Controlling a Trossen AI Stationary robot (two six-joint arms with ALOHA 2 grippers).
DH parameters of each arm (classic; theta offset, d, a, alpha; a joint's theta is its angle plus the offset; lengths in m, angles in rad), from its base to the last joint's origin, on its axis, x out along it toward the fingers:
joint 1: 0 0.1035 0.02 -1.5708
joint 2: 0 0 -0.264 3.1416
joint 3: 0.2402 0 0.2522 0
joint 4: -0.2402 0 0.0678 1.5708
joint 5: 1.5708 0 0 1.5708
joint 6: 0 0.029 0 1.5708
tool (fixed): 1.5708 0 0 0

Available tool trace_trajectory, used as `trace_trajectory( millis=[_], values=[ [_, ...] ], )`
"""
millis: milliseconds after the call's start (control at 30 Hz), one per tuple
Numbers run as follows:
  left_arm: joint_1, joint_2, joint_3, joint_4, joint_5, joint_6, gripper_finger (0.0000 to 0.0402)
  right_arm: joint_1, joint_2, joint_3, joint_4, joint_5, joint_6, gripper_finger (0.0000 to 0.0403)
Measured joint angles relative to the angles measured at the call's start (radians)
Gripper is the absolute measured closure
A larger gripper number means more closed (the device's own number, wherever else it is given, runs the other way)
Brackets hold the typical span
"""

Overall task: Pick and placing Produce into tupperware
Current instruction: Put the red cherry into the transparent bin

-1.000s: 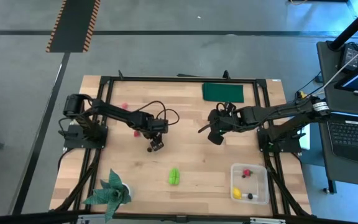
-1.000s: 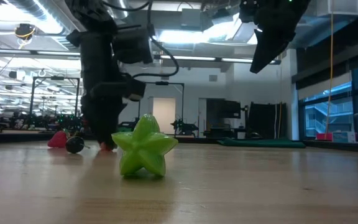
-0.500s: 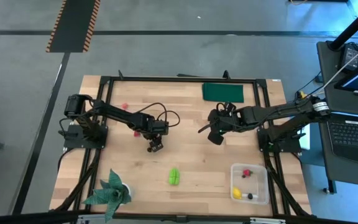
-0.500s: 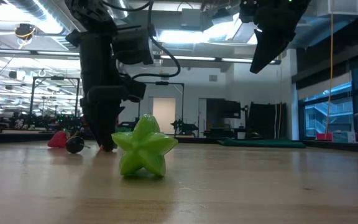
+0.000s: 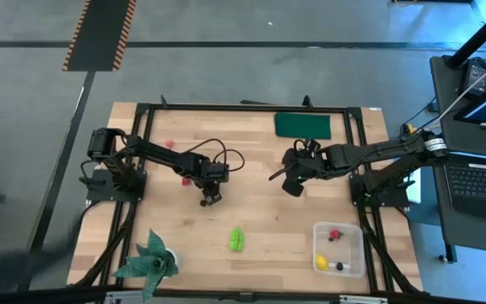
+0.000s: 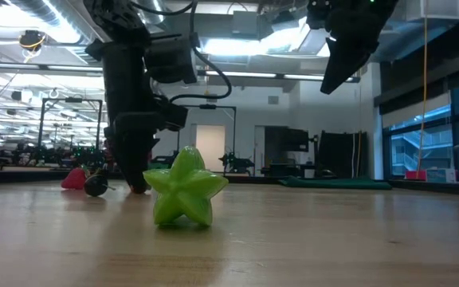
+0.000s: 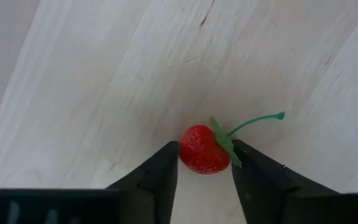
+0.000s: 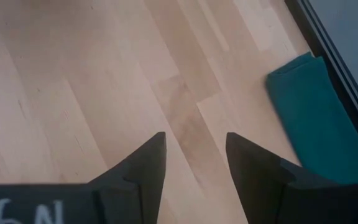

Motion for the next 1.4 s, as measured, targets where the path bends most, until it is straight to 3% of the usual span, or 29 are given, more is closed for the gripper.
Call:
trace_trajectory(
  millis=[333, 600, 867, 1067, 1400],
  values=[
    [0.001, 0.008, 0.079, -0.026, 0.055, 0.008, 0.0324, 0.000, 0.000, 0.000, 0.000, 0.000, 0.002, 0.0232],
    [0.039, 0.006, 0.209, -0.032, 0.101, 0.007, 0.0314, 0.000, -0.016, 0.000, -0.049, -0.003, 0.002, 0.0232],
    [0.072, 0.004, 0.312, 0.158, 0.136, 0.100, 0.0323, 0.000, -0.133, 0.000, -0.084, 0.001, 0.028, 0.0232],
    [0.083, 0.025, 0.347, 0.293, 0.173, 0.138, 0.0307, 0.000, -0.208, 0.000, -0.079, 0.001, 0.057, 0.0232],
    [0.083, 0.267, 0.489, 0.392, 0.223, 0.164, 0.0315, 0.000, -0.242, 0.000, -0.060, 0.001, 0.080, 0.0232]
  ],
)
